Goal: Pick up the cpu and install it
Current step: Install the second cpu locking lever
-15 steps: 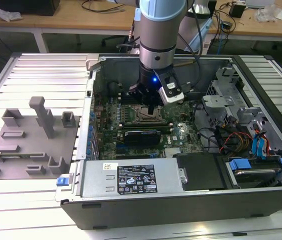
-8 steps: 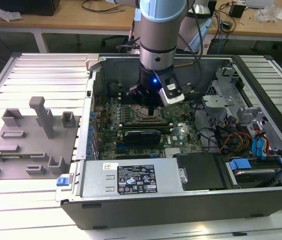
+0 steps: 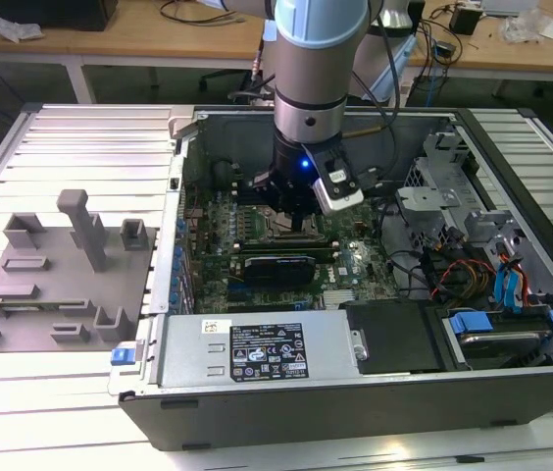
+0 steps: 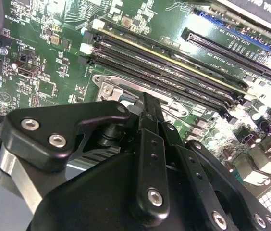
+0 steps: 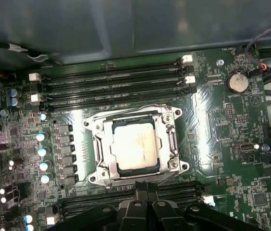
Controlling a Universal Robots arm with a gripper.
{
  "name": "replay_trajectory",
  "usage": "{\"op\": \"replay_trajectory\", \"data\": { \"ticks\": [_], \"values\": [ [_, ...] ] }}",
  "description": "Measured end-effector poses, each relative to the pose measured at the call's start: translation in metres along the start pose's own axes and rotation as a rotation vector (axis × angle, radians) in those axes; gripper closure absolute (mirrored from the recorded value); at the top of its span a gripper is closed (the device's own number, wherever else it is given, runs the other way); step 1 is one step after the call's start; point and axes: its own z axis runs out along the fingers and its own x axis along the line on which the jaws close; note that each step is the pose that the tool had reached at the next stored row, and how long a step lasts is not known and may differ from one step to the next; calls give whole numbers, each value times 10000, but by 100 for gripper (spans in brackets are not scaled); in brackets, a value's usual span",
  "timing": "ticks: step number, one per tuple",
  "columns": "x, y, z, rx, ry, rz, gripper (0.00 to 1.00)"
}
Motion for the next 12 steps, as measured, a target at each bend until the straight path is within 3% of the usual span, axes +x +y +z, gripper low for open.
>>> {"op": "replay_trajectory", "data": {
  "ticks": [12],
  "values": [
    [25, -6, 6, -2, 1, -76, 89]
  ]
}}
